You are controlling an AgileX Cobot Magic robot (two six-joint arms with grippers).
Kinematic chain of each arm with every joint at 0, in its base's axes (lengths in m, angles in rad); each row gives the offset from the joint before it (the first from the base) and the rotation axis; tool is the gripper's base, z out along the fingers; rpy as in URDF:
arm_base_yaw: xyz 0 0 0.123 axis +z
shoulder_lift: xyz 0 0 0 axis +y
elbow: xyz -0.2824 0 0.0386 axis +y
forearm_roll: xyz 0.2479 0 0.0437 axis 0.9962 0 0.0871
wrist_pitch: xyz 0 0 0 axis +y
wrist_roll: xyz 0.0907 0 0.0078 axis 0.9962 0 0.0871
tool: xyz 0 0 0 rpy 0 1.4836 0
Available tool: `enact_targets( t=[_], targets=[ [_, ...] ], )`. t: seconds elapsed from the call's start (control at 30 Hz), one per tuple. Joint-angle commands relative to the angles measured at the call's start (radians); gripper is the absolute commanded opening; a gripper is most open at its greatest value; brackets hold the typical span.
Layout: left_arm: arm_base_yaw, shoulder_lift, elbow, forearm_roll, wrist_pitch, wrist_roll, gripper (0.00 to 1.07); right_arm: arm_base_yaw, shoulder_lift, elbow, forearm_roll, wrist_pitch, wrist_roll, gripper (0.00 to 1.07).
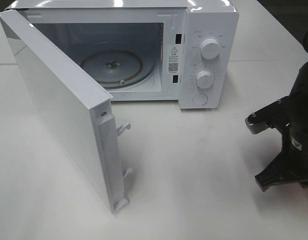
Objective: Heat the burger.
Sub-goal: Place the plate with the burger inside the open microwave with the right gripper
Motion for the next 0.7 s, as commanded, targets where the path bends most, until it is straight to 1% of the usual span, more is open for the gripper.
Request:
enact_targets(
  t=[0.03,0.07,0.13,0.17,0.23,0.27,0.3,0.33,0.4,0.43,0.47,0.5,0.53,0.6,0.7],
  targets=[
    [-0.001,-0.017,0.002,0.0,-0.008,0.0,1.0,0.029,-0.015,0.004,-0.041,0.066,0.009,0.0],
    [-0.001,-0.017,0.002,0.0,-0.008,0.0,1.0,0.052,-0.015,0.004,-0.047,0.077,0.009,0.0],
    [-0.001,-0.017,0.002,0.0,-0.008,0.0,1.0,0.066,-0.015,0.004,-0.05,0.084,0.009,0.0],
    [-0.001,-0.017,0.002,0.0,-0.008,0.0,1.0,0.091,-0.015,0.004,-0.055,0.096,0.009,0.0],
    [-0.001,-0.017,0.002,0.0,-0.008,0.0,1.0,0.103,-0.015,0.004,-0.055,0.099,0.009,0.0],
    [-0.001,-0.017,0.002,0.0,-0.008,0.0,1.0,0.132,-0.015,0.004,-0.057,0.106,0.009,0.0],
    [-0.001,-0.017,0.002,0.0,-0.008,0.0,1.0,0.132,-0.015,0.004,-0.057,0.106,0.009,0.0],
    [-0.001,-0.017,0.002,0.0,-0.008,0.0,1.0,0.163,-0.015,0.004,-0.057,0.113,0.009,0.0],
    [-0.001,-0.017,0.002,0.0,-0.008,0.0,1.0,0.175,-0.017,0.004,-0.058,0.115,0.008,0.0],
    [-0.001,-0.017,0.002,0.0,-0.007,0.0,1.0,0.209,-0.028,0.004,-0.064,0.118,0.008,0.0],
    [-0.001,-0.017,0.002,0.0,-0.007,0.0,1.0,0.209,-0.028,0.004,-0.064,0.118,0.008,0.0],
    [-0.001,-0.017,0.002,0.0,-0.007,0.0,1.0,0.236,-0.045,0.004,-0.065,0.127,0.008,0.0],
    [-0.001,-0.017,0.002,0.0,-0.007,0.0,1.0,0.236,-0.045,0.004,-0.065,0.127,0.008,0.0],
    [-0.001,-0.017,0.002,0.0,-0.007,0.0,1.0,0.273,-0.08,0.004,-0.067,0.143,0.008,0.0],
    [-0.001,-0.017,0.002,0.0,-0.007,0.0,1.0,0.289,-0.099,0.004,-0.067,0.145,0.008,0.0]
  ],
)
